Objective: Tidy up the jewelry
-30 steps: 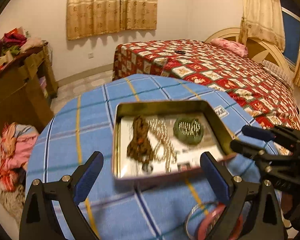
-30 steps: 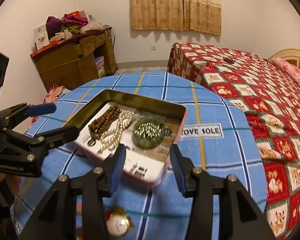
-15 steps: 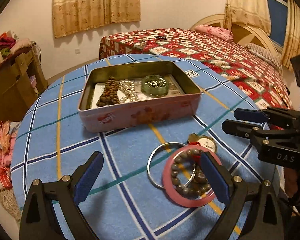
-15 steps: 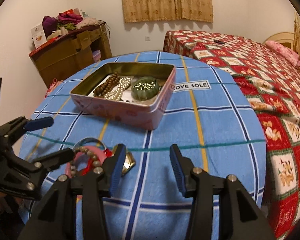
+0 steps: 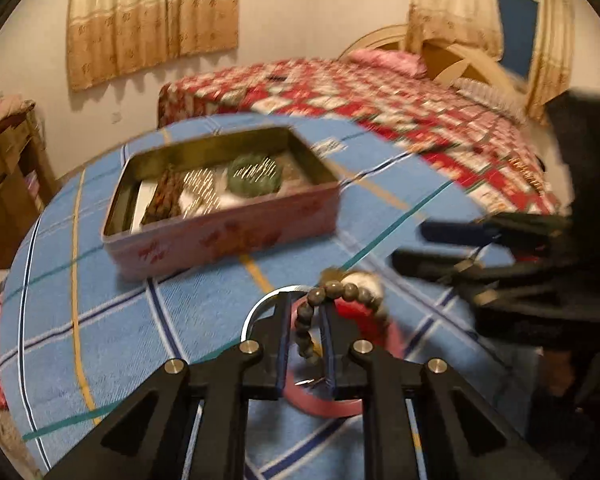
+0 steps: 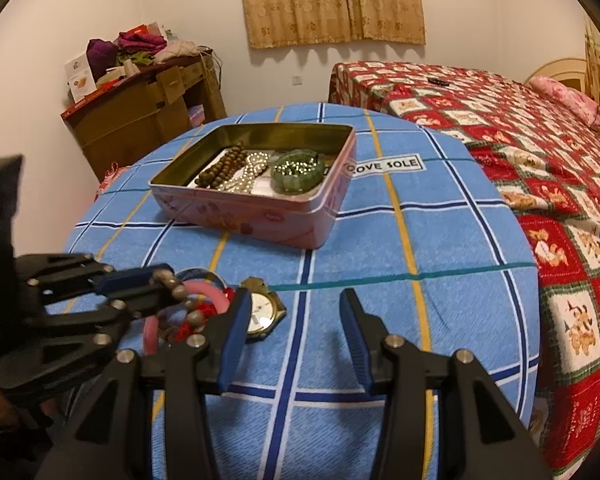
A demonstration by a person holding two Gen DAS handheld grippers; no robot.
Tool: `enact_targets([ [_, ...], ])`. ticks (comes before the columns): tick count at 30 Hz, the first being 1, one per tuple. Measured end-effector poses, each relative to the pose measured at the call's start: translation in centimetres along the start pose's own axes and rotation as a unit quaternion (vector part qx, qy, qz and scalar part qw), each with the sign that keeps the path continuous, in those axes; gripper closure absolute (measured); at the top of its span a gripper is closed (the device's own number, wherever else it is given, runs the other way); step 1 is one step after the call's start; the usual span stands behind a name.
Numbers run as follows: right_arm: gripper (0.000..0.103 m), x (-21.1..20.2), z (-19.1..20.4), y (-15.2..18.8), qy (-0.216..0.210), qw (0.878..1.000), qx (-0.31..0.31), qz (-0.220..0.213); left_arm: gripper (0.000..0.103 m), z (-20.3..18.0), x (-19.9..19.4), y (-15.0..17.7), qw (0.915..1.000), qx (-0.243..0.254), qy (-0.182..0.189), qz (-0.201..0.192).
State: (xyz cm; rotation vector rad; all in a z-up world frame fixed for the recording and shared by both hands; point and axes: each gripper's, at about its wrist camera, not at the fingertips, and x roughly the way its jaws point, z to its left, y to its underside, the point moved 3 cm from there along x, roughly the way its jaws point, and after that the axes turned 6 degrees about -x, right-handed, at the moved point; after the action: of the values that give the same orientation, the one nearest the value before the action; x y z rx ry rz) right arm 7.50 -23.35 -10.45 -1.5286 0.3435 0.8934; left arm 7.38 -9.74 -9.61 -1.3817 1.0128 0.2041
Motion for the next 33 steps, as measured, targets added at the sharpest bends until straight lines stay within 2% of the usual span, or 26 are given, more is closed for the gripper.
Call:
enact_targets([
  [5,0.055,0.0,0.1,0.1,0.000,1.000,0.001,-0.002,0.091,0.6,-2.6,-1.9,0.9991,-0.019,0.003,-0.037],
  [8,0.055,0.0,0.3,0.2,-0.003,1.000,0.000,0.002,0.091,1.3,-4.3,-3.0,0.9973,-0.041,0.018,-0.058],
  [13,0.055,0.0,0.8,0.1,-0.008,1.000,-0.004,0.003,0.091,1.4,-6.7,-4.4,0.9950,-0.036,0.009,-0.092],
  [21,0.055,-0.3,3.0,-0.2,-0.035,0.999,-0.025,-0.002,0.091,4.6,-5.9,-3.7,0.9940,-0.064,-0.034,-0.082],
  [27,0.055,0.4,4.2,0.0,-0.048,0.998,-0.036,0.007,0.091,5.9,-5.3,-2.9,0.9932,-0.074,-0.046,-0.078],
  [33,0.055,0.2,5.8,-0.5,-0.065,0.996,-0.053,-0.004,0.091,6.4,-4.9,-2.3,0.9930,-0.082,-0.045,-0.071],
])
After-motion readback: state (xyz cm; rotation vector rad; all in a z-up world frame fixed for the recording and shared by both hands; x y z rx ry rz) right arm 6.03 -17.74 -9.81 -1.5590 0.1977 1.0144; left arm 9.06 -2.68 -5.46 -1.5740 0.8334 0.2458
